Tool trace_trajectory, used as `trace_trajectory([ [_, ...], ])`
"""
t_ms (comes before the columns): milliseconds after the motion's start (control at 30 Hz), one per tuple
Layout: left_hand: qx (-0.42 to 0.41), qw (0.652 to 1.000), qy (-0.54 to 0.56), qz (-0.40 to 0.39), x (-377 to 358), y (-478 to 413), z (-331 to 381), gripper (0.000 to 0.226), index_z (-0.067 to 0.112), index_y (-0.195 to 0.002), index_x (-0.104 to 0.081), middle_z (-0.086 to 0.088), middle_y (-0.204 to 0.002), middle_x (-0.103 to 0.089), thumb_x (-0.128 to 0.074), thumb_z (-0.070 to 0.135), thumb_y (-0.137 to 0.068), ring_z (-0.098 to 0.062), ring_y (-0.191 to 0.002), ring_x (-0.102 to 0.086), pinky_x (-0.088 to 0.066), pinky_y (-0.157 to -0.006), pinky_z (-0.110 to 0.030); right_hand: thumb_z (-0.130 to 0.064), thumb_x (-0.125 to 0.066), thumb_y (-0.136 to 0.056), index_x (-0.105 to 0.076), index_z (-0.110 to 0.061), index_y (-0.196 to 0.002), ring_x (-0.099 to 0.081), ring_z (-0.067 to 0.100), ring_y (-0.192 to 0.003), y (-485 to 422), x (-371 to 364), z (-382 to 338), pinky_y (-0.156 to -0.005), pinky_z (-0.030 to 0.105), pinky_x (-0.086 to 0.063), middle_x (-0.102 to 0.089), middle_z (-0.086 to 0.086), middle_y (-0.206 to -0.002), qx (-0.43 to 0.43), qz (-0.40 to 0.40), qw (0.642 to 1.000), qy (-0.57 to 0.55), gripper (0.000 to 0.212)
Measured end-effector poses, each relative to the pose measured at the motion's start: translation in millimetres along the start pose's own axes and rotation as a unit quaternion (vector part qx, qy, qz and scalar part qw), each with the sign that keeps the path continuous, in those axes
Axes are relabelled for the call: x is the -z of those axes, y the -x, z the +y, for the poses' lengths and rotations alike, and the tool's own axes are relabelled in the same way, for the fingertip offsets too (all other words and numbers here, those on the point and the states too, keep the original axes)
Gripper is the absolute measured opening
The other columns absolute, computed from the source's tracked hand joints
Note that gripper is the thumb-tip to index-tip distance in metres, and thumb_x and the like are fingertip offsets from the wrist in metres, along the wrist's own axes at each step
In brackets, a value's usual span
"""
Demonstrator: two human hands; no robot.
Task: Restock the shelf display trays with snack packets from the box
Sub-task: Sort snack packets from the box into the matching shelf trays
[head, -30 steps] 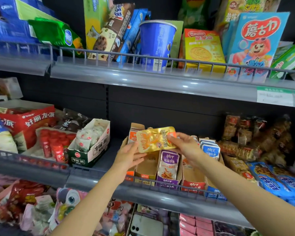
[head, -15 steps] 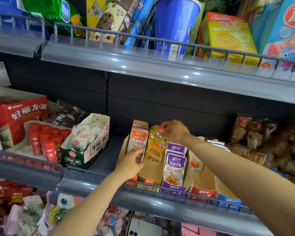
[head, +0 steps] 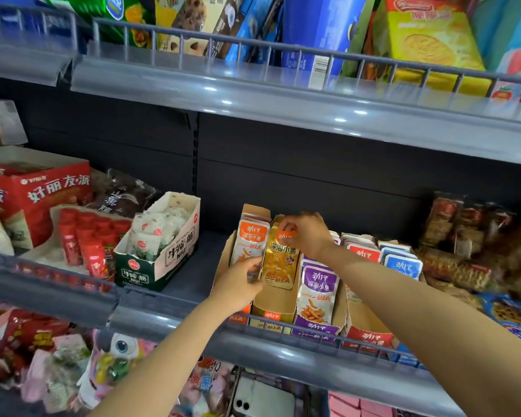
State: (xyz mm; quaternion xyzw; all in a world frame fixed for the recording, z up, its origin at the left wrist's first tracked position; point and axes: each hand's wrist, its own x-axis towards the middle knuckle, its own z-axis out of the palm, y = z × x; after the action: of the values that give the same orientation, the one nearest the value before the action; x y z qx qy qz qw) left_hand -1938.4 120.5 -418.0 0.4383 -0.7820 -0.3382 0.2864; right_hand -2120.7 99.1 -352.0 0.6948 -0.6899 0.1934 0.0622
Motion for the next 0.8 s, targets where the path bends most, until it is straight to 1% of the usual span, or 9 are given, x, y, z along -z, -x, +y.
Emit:
trace_trajectory([
  [100, 0.006, 1.000, -0.009, -0.004, 1, 6, 2, 0.051, 0.029, -0.139, -0.041, 0.008, -0.138, -0.050, -0.059, 0.025, -0.091, -0.014, -0.126, -0.048, -0.045, -0.102, -0.036, -0.030, -0.066, -0.086, -0.064, -0.029, -0.107, -0.049, 0.019, -0.117, 3, 0, 0, -0.110, 0.032, -0.026, -0.061, -0.005, -0.120, -0.017, 0.010, 1.000, 0.007, 0.021],
  [200, 0.010, 1.000, -0.015, -0.005, 2, 14, 9, 0.058, 0.029, -0.143, -0.034, 0.007, -0.143, -0.045, -0.059, 0.030, -0.091, -0.016, -0.131, -0.044, -0.045, -0.102, -0.041, -0.032, -0.064, -0.087, -0.061, -0.031, -0.112, -0.049, 0.019, -0.119, 13, 6, 0, -0.110, 0.033, -0.025, -0.061, -0.005, -0.122, -0.026, 0.011, 1.000, -0.003, 0.025],
  [267, 0.008, 1.000, -0.017, 0.003, 3, 22, 16, 0.059, 0.028, -0.145, -0.032, 0.008, -0.145, -0.043, -0.058, 0.031, -0.091, -0.017, -0.133, -0.041, -0.044, -0.104, -0.041, -0.034, -0.062, -0.089, -0.057, -0.030, -0.120, -0.049, 0.020, -0.121, 23, 13, 0, -0.109, 0.034, -0.028, -0.059, -0.005, -0.126, -0.029, 0.012, 0.999, -0.035, 0.032],
  [367, -0.039, 0.998, -0.034, 0.028, 6, 39, 29, 0.055, 0.024, -0.143, -0.034, 0.012, -0.144, -0.038, -0.056, 0.032, -0.093, -0.009, -0.134, -0.036, -0.036, -0.108, -0.032, -0.039, -0.056, -0.092, -0.045, -0.029, -0.135, -0.045, 0.022, -0.128, 41, 28, -4, -0.109, 0.038, -0.033, -0.050, -0.002, -0.139, -0.026, 0.006, 0.998, -0.063, 0.045],
  [433, -0.070, 0.995, -0.058, 0.045, 9, 55, 39, 0.054, 0.022, -0.143, -0.035, 0.017, -0.140, -0.033, -0.054, 0.033, -0.094, -0.002, -0.131, -0.031, -0.030, -0.106, -0.024, -0.041, -0.050, -0.094, -0.037, -0.029, -0.141, -0.039, 0.023, -0.134, 60, 38, -9, -0.110, 0.039, -0.034, -0.039, -0.002, -0.148, -0.027, -0.012, 0.996, -0.081, 0.051],
  [500, -0.087, 0.991, -0.083, 0.051, 10, 72, 44, 0.058, 0.022, -0.145, -0.032, 0.012, -0.149, -0.029, -0.053, 0.038, -0.093, -0.006, -0.136, -0.029, -0.029, -0.109, -0.028, -0.044, -0.047, -0.095, -0.030, -0.030, -0.145, -0.033, 0.021, -0.139, 85, 48, -12, -0.110, 0.038, -0.033, -0.029, -0.003, -0.154, -0.021, -0.029, 0.994, -0.107, 0.054],
  [600, -0.078, 0.989, -0.124, 0.027, 5, 100, 38, 0.063, 0.029, -0.147, -0.025, 0.010, -0.155, -0.021, -0.048, 0.050, -0.092, -0.009, -0.142, -0.020, -0.027, -0.115, -0.037, -0.044, -0.046, -0.095, -0.028, -0.027, -0.146, -0.028, 0.018, -0.141, 132, 54, -13, -0.112, 0.034, -0.027, -0.027, -0.002, -0.155, 0.000, -0.045, 0.988, -0.148, 0.057],
  [733, -0.073, 0.984, -0.162, -0.010, -15, 149, 24, 0.064, 0.029, -0.148, -0.024, 0.010, -0.154, -0.023, -0.045, 0.053, -0.092, -0.010, -0.141, -0.021, -0.023, -0.116, -0.034, -0.039, -0.050, -0.093, -0.032, -0.025, -0.145, -0.025, 0.012, -0.142, 207, 38, -12, -0.117, 0.032, -0.021, -0.030, -0.003, -0.153, 0.013, -0.086, 0.973, -0.216, 0.056],
  [800, -0.052, 0.984, -0.165, -0.039, -28, 172, 11, 0.065, 0.027, -0.148, -0.024, 0.009, -0.154, -0.024, -0.045, 0.052, -0.092, -0.011, -0.142, -0.021, -0.023, -0.116, -0.033, -0.035, -0.052, -0.094, -0.033, -0.024, -0.144, -0.027, 0.009, -0.139, 245, 22, -10, -0.115, 0.024, -0.021, -0.032, -0.006, -0.150, 0.012, -0.116, 0.966, -0.229, 0.055],
])
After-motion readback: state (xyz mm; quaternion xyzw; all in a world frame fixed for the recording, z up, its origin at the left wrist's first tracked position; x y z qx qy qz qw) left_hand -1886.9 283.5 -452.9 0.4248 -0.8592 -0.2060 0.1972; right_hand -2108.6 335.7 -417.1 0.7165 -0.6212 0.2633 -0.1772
